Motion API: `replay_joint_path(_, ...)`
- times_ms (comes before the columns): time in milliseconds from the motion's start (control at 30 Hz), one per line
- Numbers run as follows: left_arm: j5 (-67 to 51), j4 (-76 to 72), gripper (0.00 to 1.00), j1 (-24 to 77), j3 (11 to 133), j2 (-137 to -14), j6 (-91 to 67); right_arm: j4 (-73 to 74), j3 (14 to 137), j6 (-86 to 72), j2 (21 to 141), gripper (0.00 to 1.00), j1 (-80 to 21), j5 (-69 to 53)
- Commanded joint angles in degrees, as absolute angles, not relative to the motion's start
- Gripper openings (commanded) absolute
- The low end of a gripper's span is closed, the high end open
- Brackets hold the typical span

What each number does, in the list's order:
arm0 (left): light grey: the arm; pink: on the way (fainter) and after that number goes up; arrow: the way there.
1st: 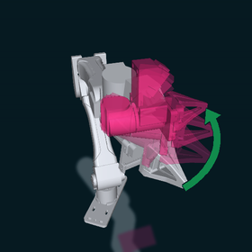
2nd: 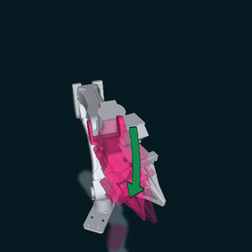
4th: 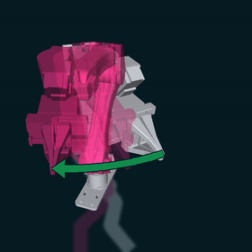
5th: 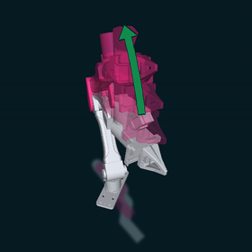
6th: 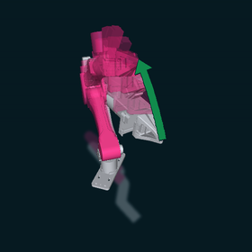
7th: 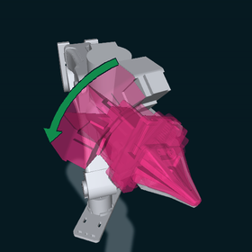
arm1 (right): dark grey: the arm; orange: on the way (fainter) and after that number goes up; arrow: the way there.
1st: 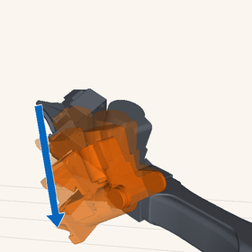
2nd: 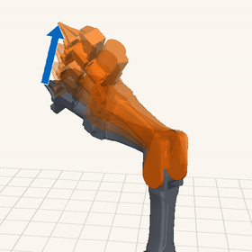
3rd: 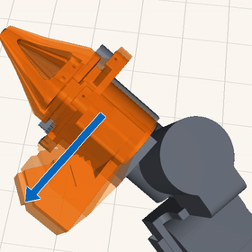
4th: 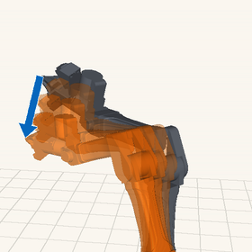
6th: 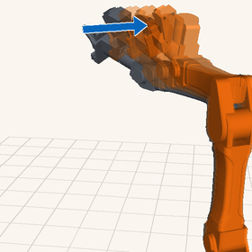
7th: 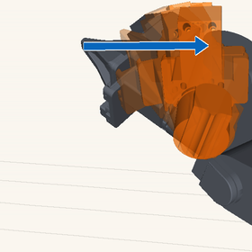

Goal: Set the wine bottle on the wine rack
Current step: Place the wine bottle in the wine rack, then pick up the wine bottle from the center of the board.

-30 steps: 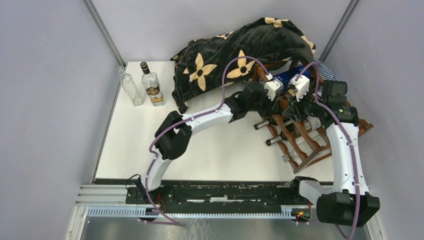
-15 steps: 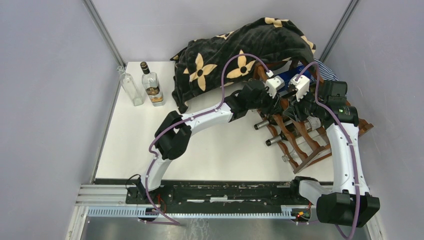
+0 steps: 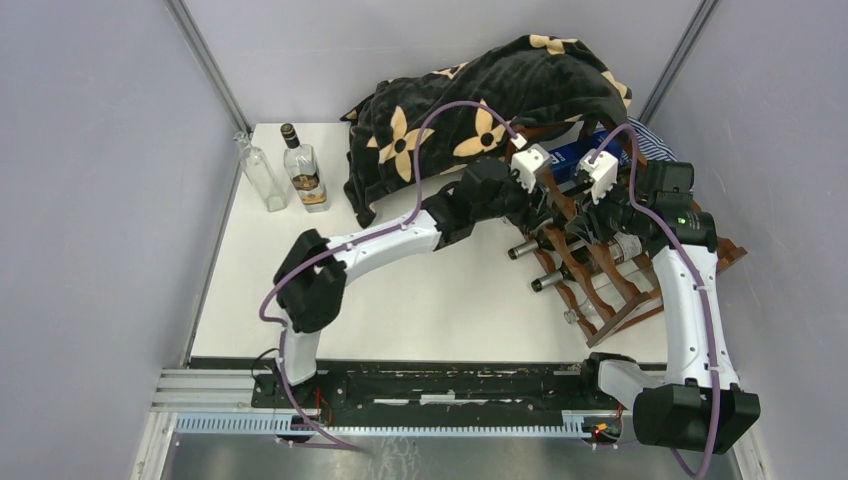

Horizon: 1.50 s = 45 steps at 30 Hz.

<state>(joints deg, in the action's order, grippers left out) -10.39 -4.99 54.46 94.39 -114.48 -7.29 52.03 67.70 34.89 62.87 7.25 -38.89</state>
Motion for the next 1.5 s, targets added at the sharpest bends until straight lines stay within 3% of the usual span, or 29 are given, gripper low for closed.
replay_joint_path(0,-8.7,-10.2,0.61,54.7,90.0,-104.6,-8.6,52.4,70.2,35.3,63.1,0.37,7.1,-40.9)
replay_joint_path(233,-1.7,-10.8,0.61,54.7,73.0,-89.0,-5.9,52.7,69.4,34.9,63.8,0.23,6.7,-44.0)
replay_joint_path(600,10.0,-5.0,0.61,54.6,53.3,-68.3,-9.4,47.0,70.1,28.2,66.6,0.19,-0.4,-46.9)
replay_joint_path(900,16.1,1.5,0.62,54.7,48.5,-59.4,-11.6,40.4,72.4,22.5,70.3,0.20,-7.9,-44.1)
replay_joint_path(967,17.6,3.0,0.63,54.7,48.6,-58.4,-11.9,41.8,74.3,23.6,71.4,0.24,-8.0,-43.9)
replay_joint_path(1133,20.9,7.7,0.74,54.4,51.3,-57.5,-12.2,48.0,78.0,30.9,70.2,0.60,-7.9,-42.1)
replay_joint_path(1267,21.1,11.0,0.85,51.3,55.5,-58.6,-11.9,51.4,81.6,35.1,67.9,0.82,-7.9,-38.4)
replay_joint_path(1467,3.1,11.5,0.88,29.3,62.1,-60.8,-16.7,51.7,86.6,37.6,67.3,0.97,-7.9,-37.0)
